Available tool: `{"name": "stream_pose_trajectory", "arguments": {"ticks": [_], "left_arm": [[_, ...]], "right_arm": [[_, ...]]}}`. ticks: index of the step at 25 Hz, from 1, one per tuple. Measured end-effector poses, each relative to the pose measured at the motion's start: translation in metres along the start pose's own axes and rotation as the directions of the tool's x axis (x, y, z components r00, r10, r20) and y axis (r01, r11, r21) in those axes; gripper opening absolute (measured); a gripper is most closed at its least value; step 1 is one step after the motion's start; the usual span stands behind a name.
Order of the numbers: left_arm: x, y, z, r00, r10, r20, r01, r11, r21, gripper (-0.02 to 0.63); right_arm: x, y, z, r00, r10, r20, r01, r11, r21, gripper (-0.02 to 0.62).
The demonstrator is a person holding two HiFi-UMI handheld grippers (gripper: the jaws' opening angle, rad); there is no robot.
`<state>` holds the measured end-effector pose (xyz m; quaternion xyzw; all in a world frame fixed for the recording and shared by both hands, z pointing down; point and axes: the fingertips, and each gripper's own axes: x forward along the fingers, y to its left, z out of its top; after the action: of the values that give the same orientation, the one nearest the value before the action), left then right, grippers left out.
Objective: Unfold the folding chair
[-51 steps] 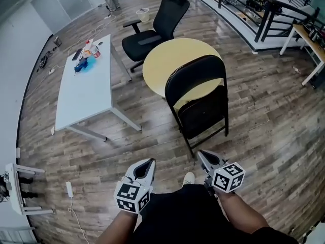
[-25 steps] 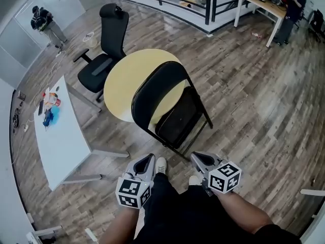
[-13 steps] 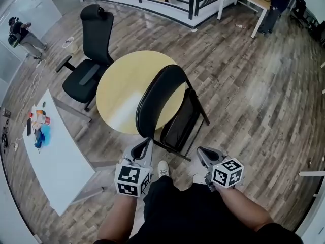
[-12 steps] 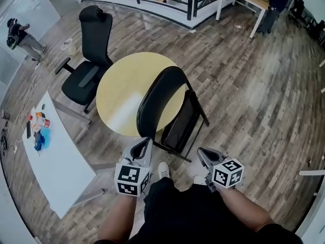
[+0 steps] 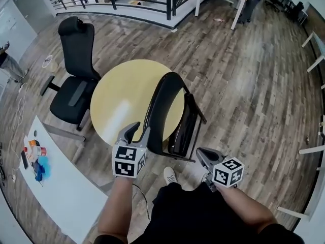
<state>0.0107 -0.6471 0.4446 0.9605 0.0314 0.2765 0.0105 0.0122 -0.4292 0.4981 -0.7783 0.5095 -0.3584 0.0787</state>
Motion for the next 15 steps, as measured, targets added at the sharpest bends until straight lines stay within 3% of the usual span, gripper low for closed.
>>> {"name": "stream_pose_trajectory", "arguments": {"ticks": [4,8,15], "left_arm": [[0.053,0.033,-0.006,0.994,-0.089,-0.063,0.082,0.991,-0.107,0.144],[0.101,0.041,-0.009,0.971,-0.213,-0.107,0.180,0.949,-0.259,0.203],[0.140,0.017,-0.037,0.932,-0.317,-0.174,0.241,0.903,-0.355,0.232]], "right_arm": [[0.008,0.007,0.000,0.999,-0.034,0.014,0.033,0.999,0.013,0.005],[0.004,0.005,0.002,0.999,-0.051,0.018,0.051,0.999,0.014,0.005],[-0.021,-0.033,0.001,0.993,-0.112,0.033,0.110,0.992,0.068,0.005]]}}
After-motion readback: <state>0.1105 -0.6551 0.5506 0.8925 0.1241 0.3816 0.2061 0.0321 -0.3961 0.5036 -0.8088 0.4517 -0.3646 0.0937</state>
